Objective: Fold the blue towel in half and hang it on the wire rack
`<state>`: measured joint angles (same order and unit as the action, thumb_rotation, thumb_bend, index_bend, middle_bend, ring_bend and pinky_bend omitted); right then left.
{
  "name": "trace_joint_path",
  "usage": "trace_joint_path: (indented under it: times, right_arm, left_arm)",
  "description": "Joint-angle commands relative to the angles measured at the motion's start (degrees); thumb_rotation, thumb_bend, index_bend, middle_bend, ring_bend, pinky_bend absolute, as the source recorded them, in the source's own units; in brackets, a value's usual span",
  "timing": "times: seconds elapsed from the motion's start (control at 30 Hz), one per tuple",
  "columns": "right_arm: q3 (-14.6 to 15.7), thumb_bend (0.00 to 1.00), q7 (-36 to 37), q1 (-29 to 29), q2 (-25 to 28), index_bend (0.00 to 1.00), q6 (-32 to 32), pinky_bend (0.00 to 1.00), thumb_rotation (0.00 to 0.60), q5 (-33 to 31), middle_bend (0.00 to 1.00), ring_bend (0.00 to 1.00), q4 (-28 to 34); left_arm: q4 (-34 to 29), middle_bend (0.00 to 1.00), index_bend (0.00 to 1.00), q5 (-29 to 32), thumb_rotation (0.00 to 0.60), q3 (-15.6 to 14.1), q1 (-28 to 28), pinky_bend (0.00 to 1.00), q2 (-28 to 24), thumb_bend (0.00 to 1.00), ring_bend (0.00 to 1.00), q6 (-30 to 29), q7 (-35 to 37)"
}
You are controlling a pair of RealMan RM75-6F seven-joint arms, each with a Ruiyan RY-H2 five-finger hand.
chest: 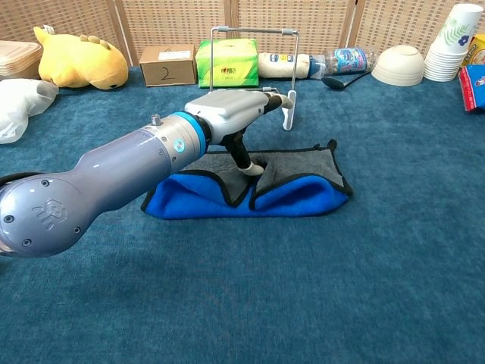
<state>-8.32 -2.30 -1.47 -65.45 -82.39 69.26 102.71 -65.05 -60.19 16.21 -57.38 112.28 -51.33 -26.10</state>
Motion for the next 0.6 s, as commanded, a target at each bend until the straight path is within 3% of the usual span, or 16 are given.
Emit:
trace_joint_path:
  times: [0.03,0.27,0.6]
  right_arm:
    - [-0.05,0.33,-0.06,-0.03,0.13,0.12,0.00,0.00,0.600,0.02,0.03,0.00,0.09]
    - [-0.24,0.33,-0.73,-0.83,-0.29,0.12,0.68,0.00,0.600,0.24,0.03,0.00,0.38]
    - [-0.38,0.33,-1.96,-1.90,-0.99,0.12,1.60,0.00,0.600,0.18,0.03,0.00,0.65]
  left_arm:
    - [-2.07,0.01,0.00,-0.52,0.600,0.54,0.64,0.00,-0.78,0.30,0.00,-1.01,1.75]
    - [-12.73,0.05,0.10,-2.50,0.600,1.35,3.91,0.00,-6.36,0.30,0.00,-2.54,9.25]
    - [-23.77,0.08,0.24,-6.03,0.600,-3.25,8.75,0.00,-14.89,0.30,0.00,-4.11,12.17]
